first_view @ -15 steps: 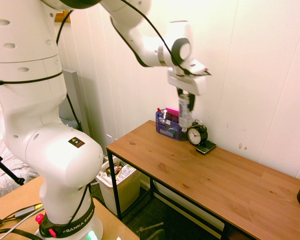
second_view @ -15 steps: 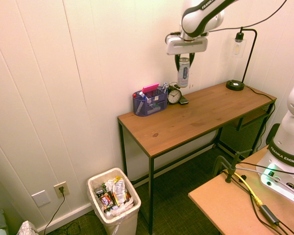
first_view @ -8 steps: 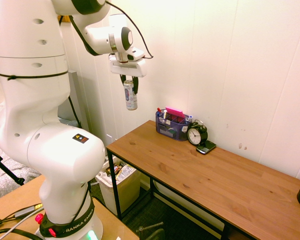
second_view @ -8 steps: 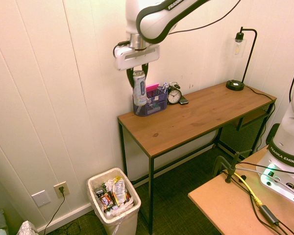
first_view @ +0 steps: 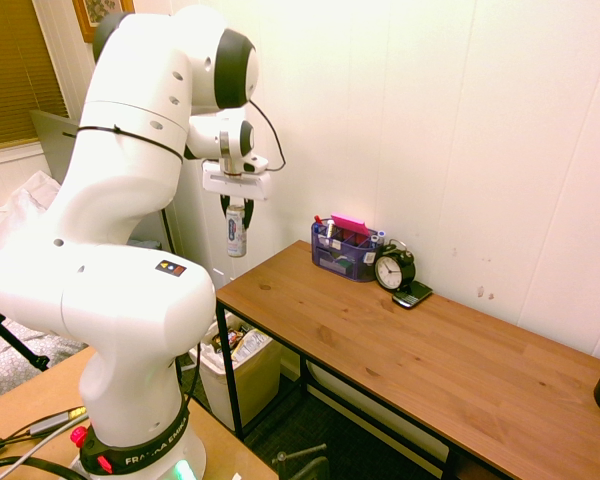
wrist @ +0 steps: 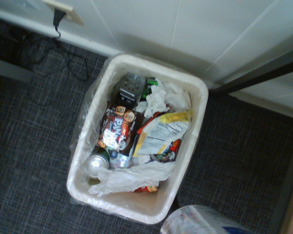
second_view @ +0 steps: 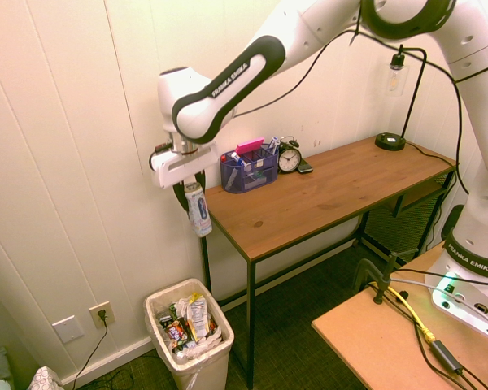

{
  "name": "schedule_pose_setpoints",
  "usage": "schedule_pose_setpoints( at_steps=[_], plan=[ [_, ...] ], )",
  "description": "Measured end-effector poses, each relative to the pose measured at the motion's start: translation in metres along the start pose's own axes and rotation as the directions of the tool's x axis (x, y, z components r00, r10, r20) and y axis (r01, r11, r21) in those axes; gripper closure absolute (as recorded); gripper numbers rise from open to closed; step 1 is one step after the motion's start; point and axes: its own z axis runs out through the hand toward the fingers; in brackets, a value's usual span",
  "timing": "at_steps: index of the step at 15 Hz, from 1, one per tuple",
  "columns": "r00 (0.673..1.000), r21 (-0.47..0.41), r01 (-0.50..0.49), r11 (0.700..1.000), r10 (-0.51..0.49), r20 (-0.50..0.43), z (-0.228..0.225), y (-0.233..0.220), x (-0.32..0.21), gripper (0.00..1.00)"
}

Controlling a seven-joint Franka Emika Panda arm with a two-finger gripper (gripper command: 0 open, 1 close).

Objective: Throw the can in the trash bin

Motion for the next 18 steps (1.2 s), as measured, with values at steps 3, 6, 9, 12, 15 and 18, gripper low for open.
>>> schedule_pose_setpoints(
  at_steps=[3,6,9,12,15,18],
  plan=[
    [0.998,-0.006,0.033,0.999,-0.032,0.045,0.029,-0.014,-0.001,0.00],
    [0.995,-0.005,0.058,0.998,-0.058,0.080,0.021,-0.019,-0.001,0.00],
    [0.994,-0.001,0.066,0.998,-0.065,0.084,0.020,-0.019,0.000,0.00],
    [0.994,0.009,0.070,0.998,-0.070,0.087,0.018,-0.023,-0.003,0.00],
    [0.994,0.010,0.071,0.997,-0.071,0.084,0.016,-0.024,-0.004,0.00],
    [0.999,0.017,0.027,0.999,-0.028,0.039,0.009,-0.012,0.023,0.00]
  ],
)
